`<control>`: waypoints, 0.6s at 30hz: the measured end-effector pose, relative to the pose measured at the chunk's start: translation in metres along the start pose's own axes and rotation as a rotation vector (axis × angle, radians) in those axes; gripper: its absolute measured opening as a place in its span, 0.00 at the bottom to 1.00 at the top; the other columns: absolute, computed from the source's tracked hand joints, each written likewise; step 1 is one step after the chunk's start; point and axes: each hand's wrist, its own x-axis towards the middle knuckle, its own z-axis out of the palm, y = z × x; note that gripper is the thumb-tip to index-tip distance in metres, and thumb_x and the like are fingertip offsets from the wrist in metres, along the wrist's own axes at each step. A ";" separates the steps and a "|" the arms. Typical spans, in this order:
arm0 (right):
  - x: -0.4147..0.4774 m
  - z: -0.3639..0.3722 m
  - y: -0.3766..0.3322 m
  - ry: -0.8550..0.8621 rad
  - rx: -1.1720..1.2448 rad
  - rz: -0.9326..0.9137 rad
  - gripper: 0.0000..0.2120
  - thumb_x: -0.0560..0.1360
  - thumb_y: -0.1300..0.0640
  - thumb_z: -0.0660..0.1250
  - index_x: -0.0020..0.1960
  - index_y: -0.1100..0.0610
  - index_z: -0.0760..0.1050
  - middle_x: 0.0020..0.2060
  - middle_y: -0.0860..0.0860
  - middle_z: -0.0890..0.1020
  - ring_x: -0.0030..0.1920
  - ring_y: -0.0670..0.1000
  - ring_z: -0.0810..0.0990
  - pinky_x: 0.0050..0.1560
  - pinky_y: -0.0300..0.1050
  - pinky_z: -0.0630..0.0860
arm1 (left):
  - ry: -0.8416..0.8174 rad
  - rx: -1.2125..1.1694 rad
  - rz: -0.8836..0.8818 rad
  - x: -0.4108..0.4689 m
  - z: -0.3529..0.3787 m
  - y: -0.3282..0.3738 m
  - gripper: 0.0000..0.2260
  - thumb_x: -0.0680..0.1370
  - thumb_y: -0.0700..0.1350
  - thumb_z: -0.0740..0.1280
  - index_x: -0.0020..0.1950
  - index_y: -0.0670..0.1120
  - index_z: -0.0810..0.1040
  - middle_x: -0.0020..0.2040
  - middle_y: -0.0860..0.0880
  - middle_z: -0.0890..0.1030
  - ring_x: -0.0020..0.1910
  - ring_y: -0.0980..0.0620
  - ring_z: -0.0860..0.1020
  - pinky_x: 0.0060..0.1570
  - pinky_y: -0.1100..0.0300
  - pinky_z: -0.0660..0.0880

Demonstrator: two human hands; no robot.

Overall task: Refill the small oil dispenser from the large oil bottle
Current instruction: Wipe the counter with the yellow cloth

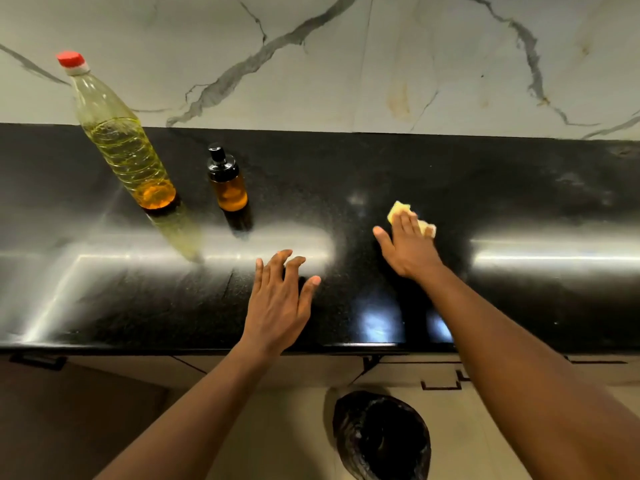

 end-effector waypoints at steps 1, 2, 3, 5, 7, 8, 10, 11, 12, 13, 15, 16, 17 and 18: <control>0.012 0.002 -0.022 -0.019 0.010 -0.024 0.38 0.86 0.36 0.45 0.85 0.60 0.46 0.85 0.56 0.47 0.85 0.54 0.43 0.82 0.64 0.42 | 0.019 -0.007 -0.011 0.003 -0.001 0.001 0.20 0.85 0.60 0.53 0.71 0.50 0.68 0.75 0.47 0.67 0.77 0.46 0.65 0.81 0.42 0.50; 0.016 0.005 -0.045 -0.046 0.007 -0.082 0.37 0.86 0.36 0.45 0.85 0.59 0.45 0.85 0.56 0.46 0.85 0.53 0.42 0.82 0.64 0.41 | 0.042 -0.018 -0.022 0.007 -0.001 0.003 0.20 0.85 0.59 0.54 0.71 0.50 0.68 0.75 0.47 0.67 0.77 0.46 0.65 0.81 0.42 0.50; 0.012 0.011 -0.069 -0.073 -0.008 -0.168 0.36 0.86 0.37 0.45 0.86 0.59 0.45 0.85 0.55 0.45 0.85 0.53 0.42 0.82 0.64 0.41 | 0.065 -0.028 -0.036 0.011 -0.003 0.003 0.19 0.85 0.58 0.55 0.71 0.49 0.69 0.74 0.47 0.68 0.76 0.46 0.66 0.81 0.41 0.51; -0.016 0.028 -0.104 -0.105 -0.044 -0.386 0.35 0.86 0.39 0.45 0.86 0.58 0.45 0.85 0.55 0.45 0.85 0.53 0.42 0.82 0.65 0.41 | 0.102 -0.038 -0.061 0.019 -0.008 0.003 0.20 0.85 0.59 0.53 0.71 0.49 0.69 0.74 0.46 0.68 0.76 0.45 0.67 0.80 0.41 0.52; -0.062 0.042 -0.113 -0.108 -0.034 -0.581 0.36 0.84 0.39 0.42 0.86 0.57 0.46 0.85 0.55 0.47 0.85 0.53 0.43 0.83 0.63 0.39 | 0.118 -0.032 -0.071 0.027 -0.014 0.002 0.23 0.84 0.60 0.51 0.72 0.48 0.69 0.75 0.45 0.68 0.76 0.45 0.67 0.80 0.40 0.52; -0.087 0.046 -0.108 -0.120 -0.019 -0.656 0.37 0.83 0.38 0.41 0.86 0.56 0.47 0.85 0.55 0.48 0.85 0.53 0.44 0.83 0.61 0.38 | 0.120 -0.029 -0.069 0.030 -0.017 0.002 0.23 0.85 0.60 0.51 0.72 0.48 0.69 0.75 0.45 0.68 0.76 0.44 0.67 0.80 0.40 0.53; -0.129 0.050 -0.085 -0.143 -0.028 -0.755 0.38 0.83 0.35 0.41 0.86 0.57 0.49 0.85 0.53 0.49 0.85 0.51 0.43 0.83 0.56 0.35 | 0.128 -0.021 -0.058 0.033 -0.021 0.001 0.23 0.85 0.59 0.51 0.72 0.47 0.68 0.75 0.44 0.68 0.75 0.43 0.67 0.80 0.38 0.54; -0.142 0.049 -0.068 -0.155 -0.047 -0.769 0.39 0.83 0.33 0.39 0.86 0.57 0.50 0.84 0.52 0.48 0.85 0.50 0.42 0.83 0.55 0.35 | 0.134 -0.018 -0.055 0.033 -0.023 0.001 0.22 0.85 0.59 0.52 0.72 0.47 0.69 0.74 0.44 0.69 0.75 0.43 0.68 0.79 0.38 0.54; -0.150 0.045 -0.052 -0.158 -0.061 -0.760 0.42 0.82 0.31 0.36 0.85 0.57 0.50 0.84 0.52 0.49 0.85 0.49 0.42 0.83 0.55 0.37 | 0.135 -0.015 -0.053 0.032 -0.024 0.002 0.22 0.85 0.59 0.53 0.72 0.46 0.69 0.74 0.44 0.69 0.75 0.43 0.68 0.79 0.38 0.54; -0.149 0.041 -0.034 -0.145 -0.066 -0.718 0.44 0.80 0.29 0.33 0.85 0.57 0.51 0.84 0.53 0.50 0.84 0.50 0.43 0.84 0.57 0.39 | 0.132 -0.012 -0.053 0.031 -0.025 0.002 0.22 0.85 0.59 0.53 0.72 0.46 0.69 0.74 0.44 0.69 0.75 0.42 0.68 0.80 0.38 0.54; -0.126 0.032 -0.005 -0.104 -0.082 -0.569 0.47 0.79 0.27 0.32 0.85 0.59 0.52 0.84 0.55 0.52 0.84 0.52 0.45 0.84 0.61 0.45 | 0.126 -0.002 -0.057 0.028 -0.025 0.002 0.21 0.86 0.58 0.54 0.73 0.46 0.69 0.73 0.44 0.70 0.74 0.42 0.69 0.80 0.38 0.54; -0.107 0.026 0.000 -0.091 -0.090 -0.476 0.48 0.78 0.27 0.32 0.85 0.59 0.50 0.85 0.56 0.51 0.85 0.53 0.45 0.83 0.62 0.46 | 0.122 0.005 -0.059 0.025 -0.025 0.001 0.21 0.86 0.58 0.54 0.73 0.46 0.69 0.73 0.44 0.70 0.74 0.42 0.69 0.80 0.38 0.54; -0.087 0.020 0.000 -0.076 -0.092 -0.382 0.48 0.78 0.27 0.33 0.85 0.60 0.49 0.85 0.56 0.50 0.85 0.54 0.45 0.83 0.62 0.45 | 0.116 0.011 -0.059 0.022 -0.025 0.000 0.21 0.86 0.58 0.55 0.73 0.46 0.69 0.73 0.44 0.71 0.74 0.42 0.69 0.80 0.38 0.54; -0.067 0.017 -0.004 -0.061 -0.087 -0.290 0.45 0.80 0.30 0.36 0.85 0.60 0.48 0.85 0.57 0.49 0.85 0.54 0.45 0.83 0.61 0.44 | 0.110 0.015 -0.059 0.019 -0.024 -0.001 0.21 0.86 0.58 0.55 0.72 0.46 0.69 0.72 0.44 0.71 0.74 0.42 0.69 0.80 0.39 0.54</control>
